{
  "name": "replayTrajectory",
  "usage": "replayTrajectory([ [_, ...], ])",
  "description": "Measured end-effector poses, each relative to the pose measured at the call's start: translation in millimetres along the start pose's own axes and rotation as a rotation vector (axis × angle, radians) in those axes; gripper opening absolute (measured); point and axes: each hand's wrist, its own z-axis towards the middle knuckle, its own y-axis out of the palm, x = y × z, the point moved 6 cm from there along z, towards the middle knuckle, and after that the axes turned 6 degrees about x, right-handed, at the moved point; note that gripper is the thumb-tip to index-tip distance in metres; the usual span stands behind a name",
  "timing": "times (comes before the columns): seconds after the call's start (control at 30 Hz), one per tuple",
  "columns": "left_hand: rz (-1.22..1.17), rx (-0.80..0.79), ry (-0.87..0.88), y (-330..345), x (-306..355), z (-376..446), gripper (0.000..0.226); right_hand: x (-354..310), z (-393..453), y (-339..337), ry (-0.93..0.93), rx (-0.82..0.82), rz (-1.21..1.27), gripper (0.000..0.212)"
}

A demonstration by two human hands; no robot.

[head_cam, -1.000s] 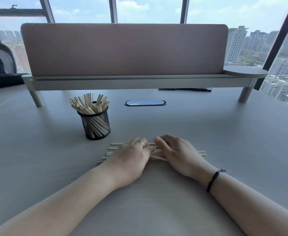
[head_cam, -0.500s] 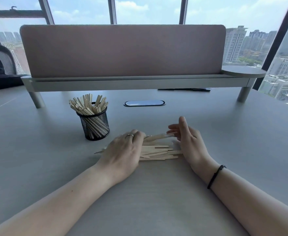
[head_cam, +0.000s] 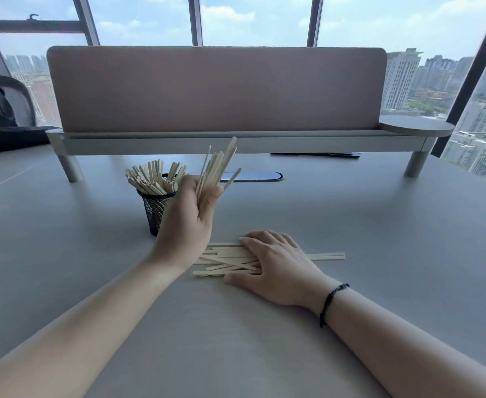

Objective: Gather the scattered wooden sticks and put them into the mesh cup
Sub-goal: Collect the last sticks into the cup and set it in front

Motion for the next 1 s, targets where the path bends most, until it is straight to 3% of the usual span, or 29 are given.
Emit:
replayTrajectory([
  [0.07,-0.054,-0.016,-0.024,-1,1,2,0.058,-3,6,3,0.009,0.000,0.014,0.085],
  [0.17,-0.129,-0.040,-0.068,-1,2,4,0.051,-7,14,5,0.003,0.012,0.047,0.069],
  [0.27,-0.148,-0.033,-0.124,-2,-6,6,0.071,-4,16,4,0.016,0.026,0.104,0.060],
  [0.4,-0.363,0.024,-0.364,-7,-33,4,0.065,1,12,3,0.005,0.035,0.121,0.052],
  [0.57,-0.454,0.090,-0.435,-16,-47,2,0.061,6,9,0,-0.006,0.033,0.136,0.043],
  [0.8,-0.396,0.027,-0.391,-7,-49,-13,0.057,14,4,-5,-0.012,0.051,0.112,0.042],
  [1.0,-0.368,0.141,-0.335,-18,-44,-9,0.056,16,1,-7,-0.011,0.080,0.100,0.043],
])
